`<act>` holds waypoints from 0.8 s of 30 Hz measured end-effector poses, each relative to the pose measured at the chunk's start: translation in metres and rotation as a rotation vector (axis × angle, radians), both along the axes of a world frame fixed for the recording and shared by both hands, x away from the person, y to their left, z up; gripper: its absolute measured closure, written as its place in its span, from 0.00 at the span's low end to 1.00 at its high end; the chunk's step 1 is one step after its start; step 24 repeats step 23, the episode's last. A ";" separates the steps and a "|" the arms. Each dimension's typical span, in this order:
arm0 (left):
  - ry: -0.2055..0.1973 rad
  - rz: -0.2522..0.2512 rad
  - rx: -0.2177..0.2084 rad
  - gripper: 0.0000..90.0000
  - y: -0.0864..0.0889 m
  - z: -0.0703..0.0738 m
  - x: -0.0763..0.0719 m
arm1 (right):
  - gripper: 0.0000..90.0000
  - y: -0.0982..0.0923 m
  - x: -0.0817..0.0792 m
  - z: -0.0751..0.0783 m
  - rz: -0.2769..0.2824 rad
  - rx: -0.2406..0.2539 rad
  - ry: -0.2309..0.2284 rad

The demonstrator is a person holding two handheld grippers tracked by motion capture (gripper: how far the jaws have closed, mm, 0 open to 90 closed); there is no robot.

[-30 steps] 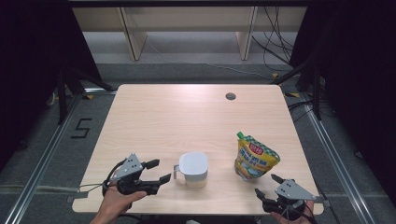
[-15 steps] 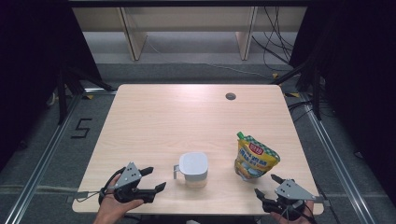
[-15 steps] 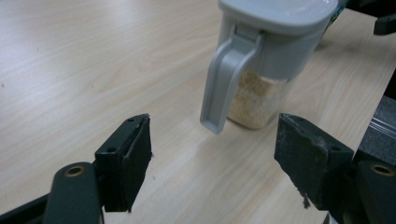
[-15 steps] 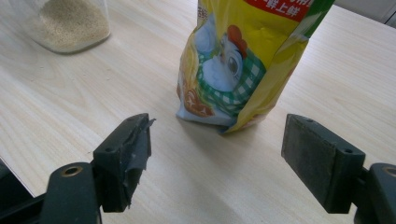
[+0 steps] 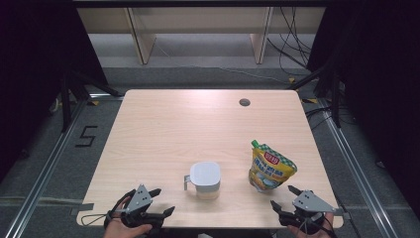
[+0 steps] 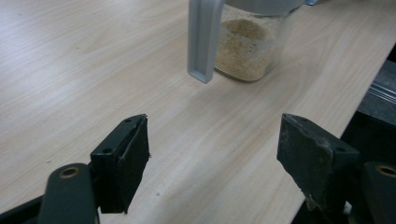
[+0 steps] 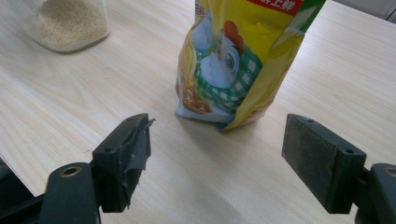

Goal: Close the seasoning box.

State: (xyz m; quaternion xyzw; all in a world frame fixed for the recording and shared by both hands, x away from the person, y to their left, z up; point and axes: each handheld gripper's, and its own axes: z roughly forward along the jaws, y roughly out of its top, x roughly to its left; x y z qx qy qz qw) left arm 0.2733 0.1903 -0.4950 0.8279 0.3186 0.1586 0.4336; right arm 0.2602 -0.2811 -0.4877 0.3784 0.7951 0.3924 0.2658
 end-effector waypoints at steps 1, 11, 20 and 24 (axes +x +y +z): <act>-0.003 -0.004 -0.002 0.27 0.000 0.000 0.000 | 0.27 0.000 0.000 0.000 -0.001 0.001 0.000; 0.021 0.032 -0.035 0.26 -0.001 -0.005 0.001 | 0.24 -0.002 0.002 -0.003 -0.003 0.002 0.027; 0.001 0.028 -0.011 0.26 0.002 -0.005 0.004 | 0.24 -0.004 0.003 -0.004 -0.005 -0.004 0.030; 0.017 0.056 -0.024 0.24 0.004 -0.005 0.006 | 0.24 -0.004 0.002 -0.004 -0.014 0.016 0.064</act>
